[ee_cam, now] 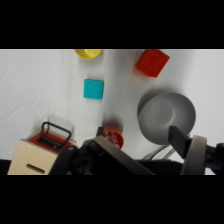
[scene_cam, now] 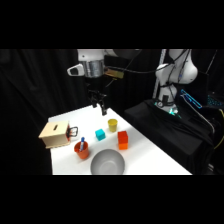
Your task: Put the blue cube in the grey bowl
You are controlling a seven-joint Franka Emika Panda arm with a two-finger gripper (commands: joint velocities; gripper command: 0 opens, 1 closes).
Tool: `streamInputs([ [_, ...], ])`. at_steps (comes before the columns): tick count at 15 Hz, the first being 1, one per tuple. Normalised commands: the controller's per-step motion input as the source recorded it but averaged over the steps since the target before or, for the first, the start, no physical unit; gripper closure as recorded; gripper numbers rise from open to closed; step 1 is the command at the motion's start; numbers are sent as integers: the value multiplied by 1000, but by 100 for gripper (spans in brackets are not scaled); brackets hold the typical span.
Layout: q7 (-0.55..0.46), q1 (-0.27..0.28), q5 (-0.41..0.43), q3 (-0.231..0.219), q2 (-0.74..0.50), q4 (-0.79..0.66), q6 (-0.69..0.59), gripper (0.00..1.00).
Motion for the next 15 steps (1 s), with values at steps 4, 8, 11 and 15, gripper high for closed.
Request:
streamInputs([
  [4,-23,-39,-2,7,-7,-4,45,0],
  [8,-113,-95,27,-39,-34,-21,145,0],
  [11,-120,-101,51,-49,-38,-62,221,0],
  [15,-156,-90,99,-40,31,-107,320,0],
])
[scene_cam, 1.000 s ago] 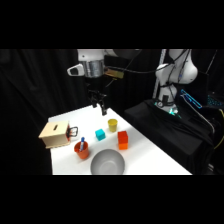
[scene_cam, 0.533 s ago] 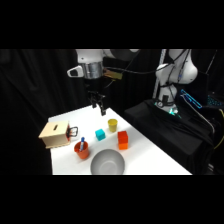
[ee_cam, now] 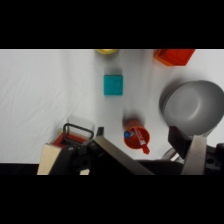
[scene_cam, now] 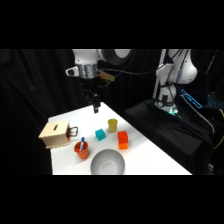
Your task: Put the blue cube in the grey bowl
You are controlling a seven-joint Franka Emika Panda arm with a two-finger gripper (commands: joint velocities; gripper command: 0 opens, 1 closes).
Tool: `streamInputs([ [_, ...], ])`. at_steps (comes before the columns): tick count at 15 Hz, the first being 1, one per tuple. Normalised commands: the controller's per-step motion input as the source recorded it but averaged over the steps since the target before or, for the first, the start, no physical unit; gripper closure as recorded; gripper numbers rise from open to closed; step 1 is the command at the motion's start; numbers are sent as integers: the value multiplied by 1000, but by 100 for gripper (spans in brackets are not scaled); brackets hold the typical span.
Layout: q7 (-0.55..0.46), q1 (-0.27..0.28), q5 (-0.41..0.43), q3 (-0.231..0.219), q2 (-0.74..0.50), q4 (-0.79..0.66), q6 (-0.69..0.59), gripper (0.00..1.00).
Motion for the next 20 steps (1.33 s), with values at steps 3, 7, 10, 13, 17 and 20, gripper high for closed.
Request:
streamInputs([
  [3,-191,-81,131,-33,63,-123,297,0],
  [7,-264,-76,171,-9,17,-130,245,0],
  [10,-297,-72,204,15,9,-131,219,0],
  [13,-250,-57,156,23,37,-125,226,0],
  [17,-168,-44,94,23,112,-73,264,0],
  [20,-82,-21,38,35,184,-6,287,0],
])
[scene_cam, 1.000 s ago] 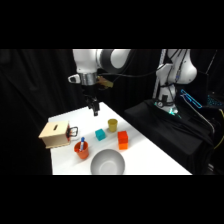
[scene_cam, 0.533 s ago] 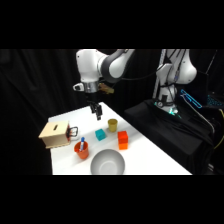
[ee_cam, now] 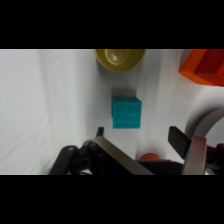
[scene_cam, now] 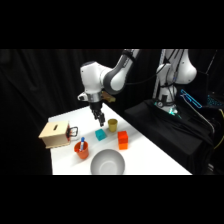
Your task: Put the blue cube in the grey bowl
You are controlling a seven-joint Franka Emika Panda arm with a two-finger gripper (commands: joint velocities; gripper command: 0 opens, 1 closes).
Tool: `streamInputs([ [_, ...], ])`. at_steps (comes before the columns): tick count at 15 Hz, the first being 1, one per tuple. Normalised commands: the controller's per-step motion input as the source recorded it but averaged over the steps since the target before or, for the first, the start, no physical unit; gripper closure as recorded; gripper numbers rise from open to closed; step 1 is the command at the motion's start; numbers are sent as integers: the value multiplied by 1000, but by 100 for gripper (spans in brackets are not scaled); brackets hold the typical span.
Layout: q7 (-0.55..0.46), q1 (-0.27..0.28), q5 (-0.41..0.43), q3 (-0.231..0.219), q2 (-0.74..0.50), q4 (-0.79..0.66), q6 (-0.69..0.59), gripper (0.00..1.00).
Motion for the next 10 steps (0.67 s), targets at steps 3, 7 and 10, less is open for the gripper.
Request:
streamInputs([
  [3,-40,-25,25,41,187,45,255,0],
  [7,12,-20,2,39,150,66,223,0],
  [10,45,-17,-4,42,134,64,207,0],
])
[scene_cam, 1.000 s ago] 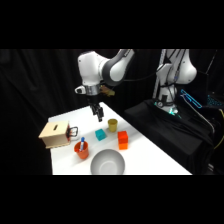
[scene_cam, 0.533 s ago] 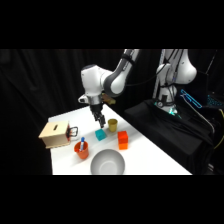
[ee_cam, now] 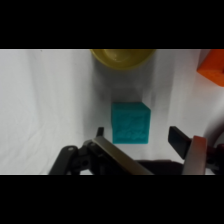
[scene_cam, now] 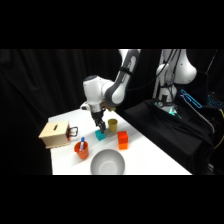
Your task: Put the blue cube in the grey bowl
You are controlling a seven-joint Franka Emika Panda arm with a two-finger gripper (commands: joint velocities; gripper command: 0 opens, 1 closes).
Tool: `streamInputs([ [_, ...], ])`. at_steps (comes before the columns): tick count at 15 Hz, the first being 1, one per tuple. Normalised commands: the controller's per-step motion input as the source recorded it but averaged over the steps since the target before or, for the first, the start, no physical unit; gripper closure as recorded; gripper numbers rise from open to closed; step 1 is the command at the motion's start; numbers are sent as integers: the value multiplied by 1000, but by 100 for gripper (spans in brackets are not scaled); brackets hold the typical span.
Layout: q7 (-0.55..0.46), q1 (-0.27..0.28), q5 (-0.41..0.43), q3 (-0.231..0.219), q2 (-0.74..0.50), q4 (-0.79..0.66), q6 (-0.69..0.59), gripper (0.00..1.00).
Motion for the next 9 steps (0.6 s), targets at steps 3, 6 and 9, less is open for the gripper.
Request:
streamInputs([
  [3,73,-12,-12,35,135,79,202,0],
  [6,92,-5,-11,35,119,88,184,0],
  [9,110,10,-19,28,119,84,181,0],
])
